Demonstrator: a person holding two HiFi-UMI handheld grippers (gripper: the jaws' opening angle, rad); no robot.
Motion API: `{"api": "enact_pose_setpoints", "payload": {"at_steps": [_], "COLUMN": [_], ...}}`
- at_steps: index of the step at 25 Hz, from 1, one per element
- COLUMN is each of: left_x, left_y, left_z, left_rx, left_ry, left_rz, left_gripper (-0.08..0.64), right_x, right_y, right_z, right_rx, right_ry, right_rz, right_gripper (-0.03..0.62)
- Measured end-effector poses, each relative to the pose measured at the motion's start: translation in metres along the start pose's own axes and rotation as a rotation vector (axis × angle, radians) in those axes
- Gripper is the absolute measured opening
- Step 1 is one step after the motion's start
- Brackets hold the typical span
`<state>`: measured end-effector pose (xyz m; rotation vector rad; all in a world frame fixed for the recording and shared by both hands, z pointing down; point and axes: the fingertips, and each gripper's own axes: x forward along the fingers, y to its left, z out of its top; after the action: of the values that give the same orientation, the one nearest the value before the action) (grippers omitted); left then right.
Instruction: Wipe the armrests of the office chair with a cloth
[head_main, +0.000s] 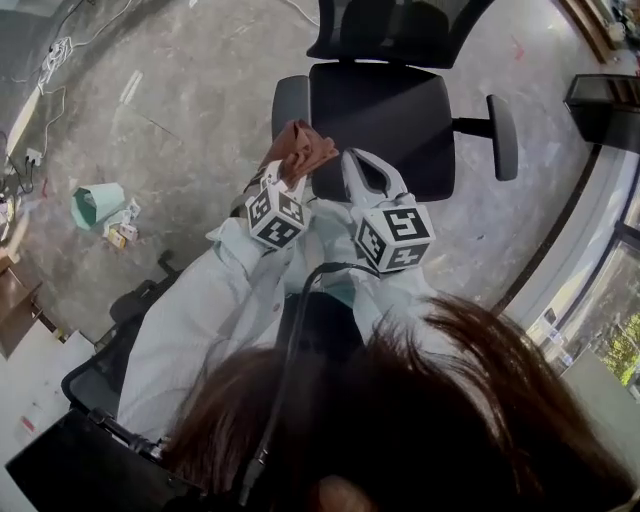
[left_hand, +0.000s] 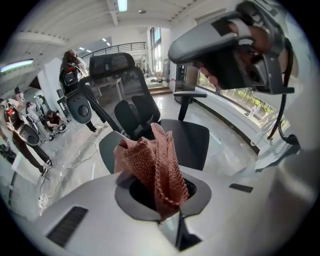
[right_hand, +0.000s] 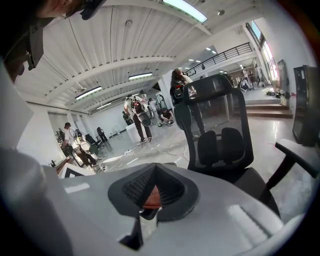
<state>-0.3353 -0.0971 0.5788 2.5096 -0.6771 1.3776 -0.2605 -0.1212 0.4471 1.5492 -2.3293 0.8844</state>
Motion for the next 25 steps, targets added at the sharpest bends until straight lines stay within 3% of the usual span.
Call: {"api": "enact_pose_setpoints", "payload": {"at_steps": [6,9,16,21,25], "left_x": [-0.014,-0.013,0.057,0.076,0.083], "left_y": [-0.028,-0.025,0.052,0.117,0.146], "left_z": [-0.012,-0.009,0.019,0.041,0.055], "left_rx": [-0.022,-0.072,-0.167,-0.158,-0.139], "left_ry": [0.015,-0.001,0.001,0.016,0.050], "left_rz": [-0.051,-0.069,-0.024,0.029,0.062], "left_gripper": [0.037,0.037,0.037,0.037,0.037], "right_x": [0.008,0.010,0.013,0.008,0.004], "right_y": [0.010,0.011,-0.030,-0.024,-0.012], "right_z": [0.002,0.004,-0.027,-0.041,-0.049], "right_rx": [-0.009,-0.013,0.009,0.019,0.027], "right_ry": [0.011,0.013,0.047,0.081,0.104], "right_rz": [0.038,0.041,0.008,-0.014,0.000], "right_gripper": [0.000,0.000,0.000,0.000,0.000]}}
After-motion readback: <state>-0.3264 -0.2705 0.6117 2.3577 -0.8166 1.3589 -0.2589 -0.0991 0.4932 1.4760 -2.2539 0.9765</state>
